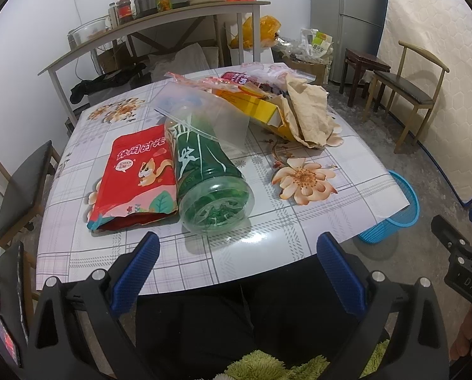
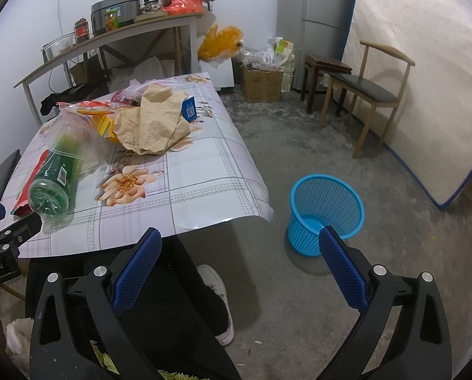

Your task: Collect trash

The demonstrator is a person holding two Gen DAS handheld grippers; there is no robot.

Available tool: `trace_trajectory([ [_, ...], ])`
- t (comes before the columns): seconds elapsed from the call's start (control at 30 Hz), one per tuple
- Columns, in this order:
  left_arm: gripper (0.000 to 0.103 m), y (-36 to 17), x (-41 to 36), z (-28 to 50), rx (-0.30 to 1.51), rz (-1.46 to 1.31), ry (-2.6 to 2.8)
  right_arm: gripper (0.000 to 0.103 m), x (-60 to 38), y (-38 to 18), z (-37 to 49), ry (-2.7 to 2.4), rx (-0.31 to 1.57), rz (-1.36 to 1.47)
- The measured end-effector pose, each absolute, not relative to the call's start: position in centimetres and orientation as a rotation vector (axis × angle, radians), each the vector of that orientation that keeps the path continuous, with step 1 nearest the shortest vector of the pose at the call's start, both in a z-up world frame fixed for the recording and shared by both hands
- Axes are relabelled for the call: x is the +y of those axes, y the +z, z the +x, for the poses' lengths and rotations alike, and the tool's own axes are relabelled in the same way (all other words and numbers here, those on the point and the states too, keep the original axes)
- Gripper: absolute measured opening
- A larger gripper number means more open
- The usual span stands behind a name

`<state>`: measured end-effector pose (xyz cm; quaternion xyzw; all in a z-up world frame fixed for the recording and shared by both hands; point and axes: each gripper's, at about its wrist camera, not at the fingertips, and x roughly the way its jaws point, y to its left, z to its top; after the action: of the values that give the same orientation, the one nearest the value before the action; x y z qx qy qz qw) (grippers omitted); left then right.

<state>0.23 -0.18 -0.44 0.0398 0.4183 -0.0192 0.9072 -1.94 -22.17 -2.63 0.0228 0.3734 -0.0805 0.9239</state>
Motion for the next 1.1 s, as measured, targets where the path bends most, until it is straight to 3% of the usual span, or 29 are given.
trace_trajectory([
  [1.1, 0.097, -0.27, 0.26, 0.17, 0.865, 0.082, -0.035, 0.095, -21.96, -2.30, -2.01, -0.165, 0.765, 0.048],
])
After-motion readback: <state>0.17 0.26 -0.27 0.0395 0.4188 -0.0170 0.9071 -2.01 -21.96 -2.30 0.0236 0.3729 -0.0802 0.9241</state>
